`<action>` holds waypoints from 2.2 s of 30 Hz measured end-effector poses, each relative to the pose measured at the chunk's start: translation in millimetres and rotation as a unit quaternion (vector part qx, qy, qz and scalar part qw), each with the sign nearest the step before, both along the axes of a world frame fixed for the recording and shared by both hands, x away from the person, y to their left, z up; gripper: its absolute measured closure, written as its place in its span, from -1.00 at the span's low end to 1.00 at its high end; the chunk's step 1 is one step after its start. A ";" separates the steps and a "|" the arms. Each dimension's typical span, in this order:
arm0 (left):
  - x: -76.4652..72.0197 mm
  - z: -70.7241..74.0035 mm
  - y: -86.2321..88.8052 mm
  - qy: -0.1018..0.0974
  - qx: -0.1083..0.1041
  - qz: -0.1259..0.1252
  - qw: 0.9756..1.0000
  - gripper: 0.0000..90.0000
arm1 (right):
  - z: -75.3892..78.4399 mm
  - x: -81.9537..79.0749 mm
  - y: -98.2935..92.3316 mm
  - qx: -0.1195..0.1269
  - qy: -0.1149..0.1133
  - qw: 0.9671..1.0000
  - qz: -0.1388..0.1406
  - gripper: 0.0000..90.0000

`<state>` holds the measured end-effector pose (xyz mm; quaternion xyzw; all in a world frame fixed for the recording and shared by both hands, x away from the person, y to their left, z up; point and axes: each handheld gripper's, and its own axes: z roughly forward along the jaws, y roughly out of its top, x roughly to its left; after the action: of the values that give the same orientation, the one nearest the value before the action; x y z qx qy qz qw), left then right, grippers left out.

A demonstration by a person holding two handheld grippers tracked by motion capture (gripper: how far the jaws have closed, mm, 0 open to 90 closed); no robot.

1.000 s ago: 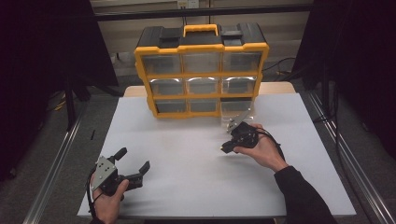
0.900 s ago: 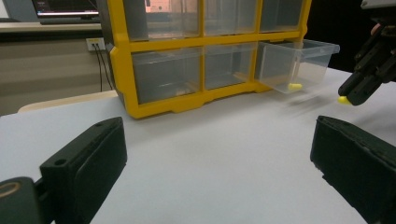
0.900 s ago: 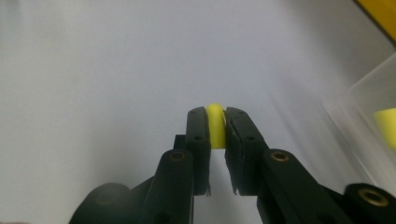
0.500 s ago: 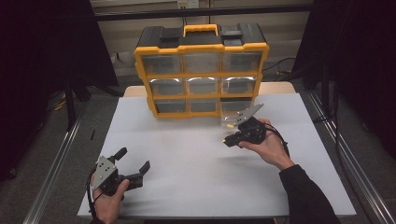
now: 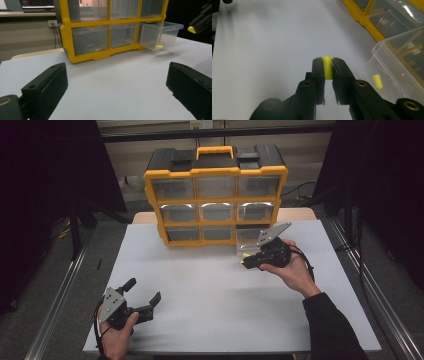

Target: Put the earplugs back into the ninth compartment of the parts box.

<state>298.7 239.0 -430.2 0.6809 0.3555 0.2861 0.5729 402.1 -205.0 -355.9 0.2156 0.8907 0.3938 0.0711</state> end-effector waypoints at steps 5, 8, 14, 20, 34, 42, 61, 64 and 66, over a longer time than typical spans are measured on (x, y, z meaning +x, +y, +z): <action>0.5 0.3 2.3 -0.005 0.000 0.006 1.000 -0.92 | 6.1 5.2 0.5 -0.001 -0.005 1.000 -0.002 0.79; -0.1 0.2 2.7 -0.004 -0.003 0.004 1.000 -0.92 | 11.0 7.9 1.4 -0.004 -0.007 1.000 -0.004 0.79; -0.9 0.1 3.4 -0.005 -0.002 0.005 1.000 -0.92 | 24.5 14.2 0.6 -0.011 -0.012 1.000 -0.010 0.79; -1.3 -0.5 2.1 -0.001 -0.001 0.004 1.000 -0.92 | 34.3 24.3 -2.9 -0.011 -0.009 1.000 -0.023 0.79; -1.7 -0.2 3.5 -0.004 0.003 0.001 1.000 -0.92 | 48.7 46.6 -10.9 -0.037 -0.006 0.998 -0.056 0.79; -1.2 -0.6 3.1 -0.002 0.003 0.000 1.000 -0.92 | 47.1 58.3 -14.3 -0.056 0.003 0.996 -0.070 0.79; -0.7 -0.6 3.0 -0.002 0.007 -0.002 1.000 -0.92 | 35.7 89.7 -6.1 -0.128 0.038 0.986 -0.096 0.79; -1.0 -0.3 3.0 -0.003 0.007 -0.003 1.000 -0.92 | 29.7 93.4 -7.7 -0.131 0.044 0.986 -0.096 0.79; -0.5 -0.5 3.1 -0.003 0.006 -0.002 1.000 -0.92 | 25.3 95.3 -8.4 -0.138 0.043 0.985 -0.093 0.78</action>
<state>298.2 242.1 -430.7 0.6843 0.3505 0.2896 0.5702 497.4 -213.3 -330.6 0.3024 0.9148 0.2491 0.0984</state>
